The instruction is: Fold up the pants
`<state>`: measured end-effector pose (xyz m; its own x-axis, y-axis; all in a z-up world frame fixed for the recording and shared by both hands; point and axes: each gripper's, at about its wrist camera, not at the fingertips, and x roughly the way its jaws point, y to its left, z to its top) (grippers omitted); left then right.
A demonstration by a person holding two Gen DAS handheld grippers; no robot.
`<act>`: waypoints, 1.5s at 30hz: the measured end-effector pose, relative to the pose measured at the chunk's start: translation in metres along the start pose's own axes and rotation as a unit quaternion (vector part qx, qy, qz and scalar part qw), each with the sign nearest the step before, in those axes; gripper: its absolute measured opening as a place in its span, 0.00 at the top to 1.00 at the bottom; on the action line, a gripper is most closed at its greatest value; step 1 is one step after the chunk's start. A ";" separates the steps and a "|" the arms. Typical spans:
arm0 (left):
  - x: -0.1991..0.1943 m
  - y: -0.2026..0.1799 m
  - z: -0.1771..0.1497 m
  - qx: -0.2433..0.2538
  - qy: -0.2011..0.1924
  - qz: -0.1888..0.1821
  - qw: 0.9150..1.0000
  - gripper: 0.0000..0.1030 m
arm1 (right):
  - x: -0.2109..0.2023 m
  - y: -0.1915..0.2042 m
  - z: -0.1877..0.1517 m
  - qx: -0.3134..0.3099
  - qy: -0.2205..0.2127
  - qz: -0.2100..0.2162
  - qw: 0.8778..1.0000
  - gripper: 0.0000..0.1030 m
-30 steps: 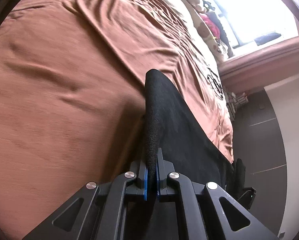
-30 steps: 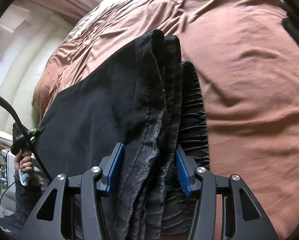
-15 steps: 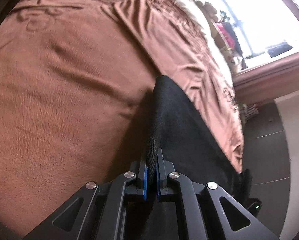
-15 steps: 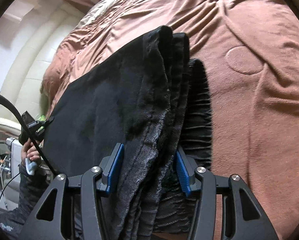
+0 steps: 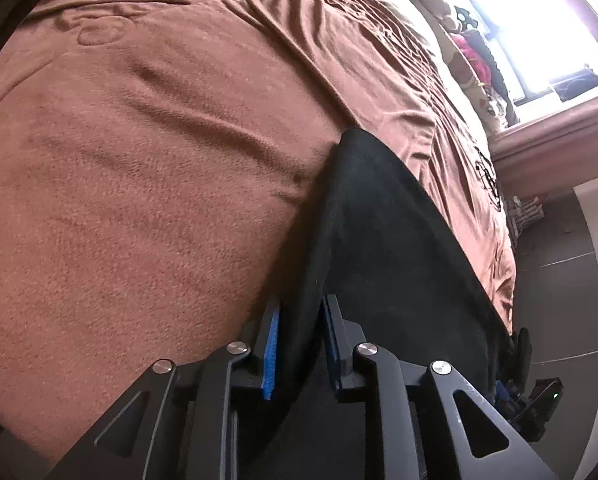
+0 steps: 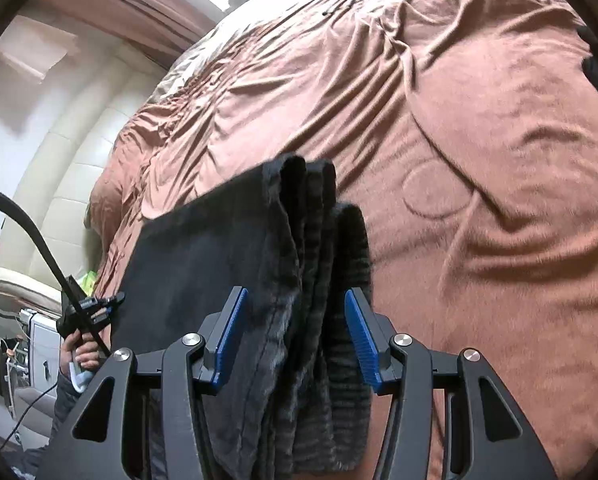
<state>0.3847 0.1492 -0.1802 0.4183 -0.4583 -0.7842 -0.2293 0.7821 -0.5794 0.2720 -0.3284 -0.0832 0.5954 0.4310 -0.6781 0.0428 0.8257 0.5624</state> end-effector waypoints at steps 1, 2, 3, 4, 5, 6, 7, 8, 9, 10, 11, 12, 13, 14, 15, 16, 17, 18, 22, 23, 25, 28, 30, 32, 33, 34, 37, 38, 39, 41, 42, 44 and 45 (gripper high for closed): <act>-0.001 0.001 0.000 0.000 0.000 0.001 1.000 0.78 | 0.004 0.001 0.003 -0.002 -0.001 0.000 1.000 0.53; -0.001 0.002 -0.001 -0.001 0.000 0.001 1.000 0.77 | 0.008 0.002 0.007 -0.005 -0.003 -0.001 1.000 0.53; -0.002 0.002 -0.002 -0.001 -0.001 0.002 1.000 0.76 | 0.009 0.004 0.009 -0.007 -0.005 -0.003 1.000 0.53; -0.003 0.003 -0.003 -0.001 -0.001 0.003 1.000 0.75 | 0.012 0.004 0.011 -0.009 -0.008 -0.003 1.000 0.53; -0.004 0.003 -0.004 -0.002 0.000 0.004 1.000 0.74 | 0.017 0.004 0.014 -0.008 -0.008 -0.002 1.000 0.53; -0.004 0.004 -0.005 -0.002 0.000 0.005 1.000 0.72 | 0.024 0.015 0.011 -0.008 -0.008 -0.001 1.000 0.53; -0.004 0.005 -0.006 -0.003 0.002 0.008 1.000 0.68 | 0.027 0.014 0.015 -0.006 -0.006 0.002 1.000 0.53; -0.004 0.005 -0.006 -0.003 0.003 0.010 1.000 0.66 | 0.031 0.015 0.018 -0.004 -0.005 0.003 1.000 0.50; -0.003 0.006 -0.007 -0.003 0.004 0.011 1.000 0.64 | 0.033 0.016 0.021 -0.003 -0.006 0.004 1.000 0.47; -0.003 0.006 -0.008 -0.004 0.005 0.012 1.000 0.63 | 0.036 0.017 0.025 -0.005 -0.008 0.006 1.000 0.45; -0.003 0.007 -0.009 -0.005 0.006 0.012 1.000 0.63 | 0.039 0.018 0.028 -0.005 -0.009 0.006 1.000 0.42; -0.002 0.008 -0.009 -0.006 0.006 0.012 1.000 0.63 | 0.039 0.017 0.031 -0.004 -0.009 0.007 1.000 0.40; -0.002 0.008 -0.010 -0.008 0.006 0.012 1.000 0.62 | 0.043 0.016 0.034 -0.002 -0.009 0.007 1.000 0.40; -0.003 0.009 -0.011 -0.009 0.006 0.012 1.000 0.62 | 0.047 0.015 0.038 0.000 -0.007 0.006 1.000 0.39; -0.002 0.010 -0.011 -0.010 0.006 0.012 1.000 0.62 | 0.052 0.014 0.040 0.001 -0.003 0.004 1.000 0.39; -0.003 0.011 -0.012 -0.011 0.006 0.013 1.000 0.62 | 0.055 0.013 0.042 0.002 -0.001 0.004 1.000 0.39; -0.003 0.011 -0.013 -0.011 0.006 0.013 1.000 0.62 | 0.059 0.012 0.043 0.003 0.002 0.004 1.000 0.39; -0.003 0.011 -0.013 -0.011 0.006 0.013 1.000 0.62 | 0.063 0.010 0.046 0.005 0.005 0.003 1.000 0.39; -0.002 0.011 -0.015 -0.014 0.005 0.013 1.000 0.61 | 0.075 0.008 0.051 0.009 0.008 0.004 1.000 0.39; -0.002 0.012 -0.016 -0.015 0.004 0.012 1.000 0.61 | 0.075 0.008 0.052 0.011 0.008 0.007 1.000 0.39; -0.002 0.011 -0.015 -0.015 0.004 0.013 1.000 0.61 | 0.075 0.010 0.054 0.011 0.004 0.011 1.000 0.40; -0.001 0.011 -0.016 -0.014 0.003 0.014 1.000 0.61 | 0.076 0.016 0.055 -0.006 0.006 0.014 1.000 0.66; -0.001 0.010 -0.017 -0.011 0.002 0.016 1.000 0.61 | 0.076 0.019 0.055 -0.012 0.008 0.003 1.000 0.79; -0.001 0.010 -0.018 -0.009 0.002 0.016 1.000 0.61 | 0.073 0.023 0.056 -0.016 0.006 -0.001 1.000 0.84; 0.000 0.010 -0.018 -0.008 0.003 0.016 1.000 0.61 | 0.072 0.025 0.057 -0.018 0.003 -0.004 1.000 0.86; 0.000 0.010 -0.019 -0.007 0.004 0.016 1.000 0.61 | 0.071 0.028 0.059 -0.021 0.000 -0.007 1.000 0.87; 0.000 0.009 -0.023 -0.006 0.010 0.011 1.000 0.61 | 0.069 0.040 0.064 -0.032 -0.006 -0.023 0.999 0.89; 0.001 0.009 -0.025 -0.002 0.011 0.011 1.000 0.61 | 0.069 0.043 0.065 -0.034 -0.006 -0.026 0.999 0.90; 0.000 0.008 -0.026 0.002 0.012 0.011 1.000 0.61 | 0.068 0.047 0.068 -0.038 -0.007 -0.031 0.999 0.90; 0.001 0.007 -0.029 0.007 0.014 0.011 1.000 0.61 | 0.069 0.051 0.072 -0.042 -0.008 -0.034 0.998 0.90; 0.001 0.007 -0.031 0.010 0.015 0.011 1.000 0.61 | 0.069 0.052 0.073 -0.043 -0.008 -0.035 0.998 0.90; 0.001 0.004 -0.034 0.015 0.018 0.011 1.000 0.61 | 0.068 0.056 0.077 -0.044 -0.010 -0.033 0.998 0.91; 0.001 0.003 -0.034 0.018 0.019 0.011 1.000 0.61 | 0.067 0.059 0.079 -0.045 -0.011 -0.033 0.998 0.91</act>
<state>0.3543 0.1367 -0.1909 0.3787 -0.4561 -0.8054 -0.2068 0.8065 -0.5539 0.3775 -0.2794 -0.0582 0.6115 0.3676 -0.7007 0.0101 0.8819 0.4714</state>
